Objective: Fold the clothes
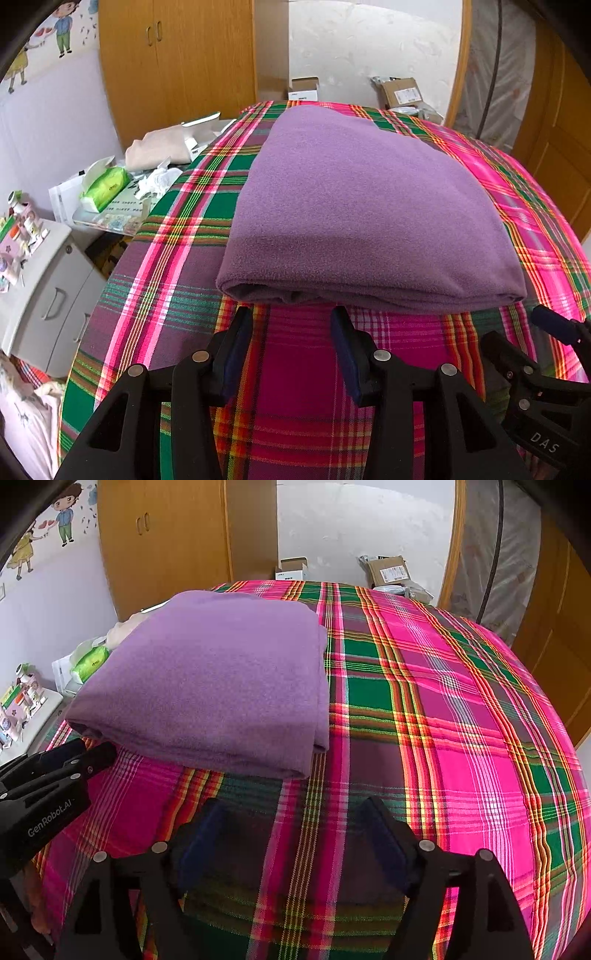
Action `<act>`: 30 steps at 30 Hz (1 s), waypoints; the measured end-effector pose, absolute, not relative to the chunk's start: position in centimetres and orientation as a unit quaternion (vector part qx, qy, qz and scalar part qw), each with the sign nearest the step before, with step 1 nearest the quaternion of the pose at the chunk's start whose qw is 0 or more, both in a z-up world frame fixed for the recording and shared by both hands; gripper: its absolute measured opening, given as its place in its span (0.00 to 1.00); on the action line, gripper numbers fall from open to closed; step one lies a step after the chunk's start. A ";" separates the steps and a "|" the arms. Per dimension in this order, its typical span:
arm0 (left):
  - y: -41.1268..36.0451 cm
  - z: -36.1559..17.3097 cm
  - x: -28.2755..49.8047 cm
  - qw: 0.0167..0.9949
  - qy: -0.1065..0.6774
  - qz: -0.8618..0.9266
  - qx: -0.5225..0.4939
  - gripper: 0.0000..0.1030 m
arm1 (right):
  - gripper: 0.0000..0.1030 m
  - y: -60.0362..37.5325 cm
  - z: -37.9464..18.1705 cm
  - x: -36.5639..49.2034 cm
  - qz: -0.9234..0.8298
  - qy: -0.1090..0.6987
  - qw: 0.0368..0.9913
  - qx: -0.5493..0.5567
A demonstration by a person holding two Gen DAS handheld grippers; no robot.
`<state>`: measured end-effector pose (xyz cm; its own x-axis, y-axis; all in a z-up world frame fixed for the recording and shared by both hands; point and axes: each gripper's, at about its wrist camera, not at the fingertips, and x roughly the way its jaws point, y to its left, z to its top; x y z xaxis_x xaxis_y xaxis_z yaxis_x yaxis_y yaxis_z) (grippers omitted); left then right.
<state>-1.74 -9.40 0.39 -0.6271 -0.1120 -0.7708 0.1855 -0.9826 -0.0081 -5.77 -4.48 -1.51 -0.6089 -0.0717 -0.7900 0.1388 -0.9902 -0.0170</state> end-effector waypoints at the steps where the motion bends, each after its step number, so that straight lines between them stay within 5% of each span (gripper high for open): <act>1: -9.4 0.4 -1.8 0.083 0.043 -0.901 0.424 0.44 | 0.77 -4.5 -1.5 -5.8 -0.896 0.038 0.059 0.438; 30: -9.4 0.3 -1.6 0.082 0.045 -0.901 0.424 0.44 | 0.77 -4.7 -1.5 -5.8 -0.896 0.038 0.058 0.439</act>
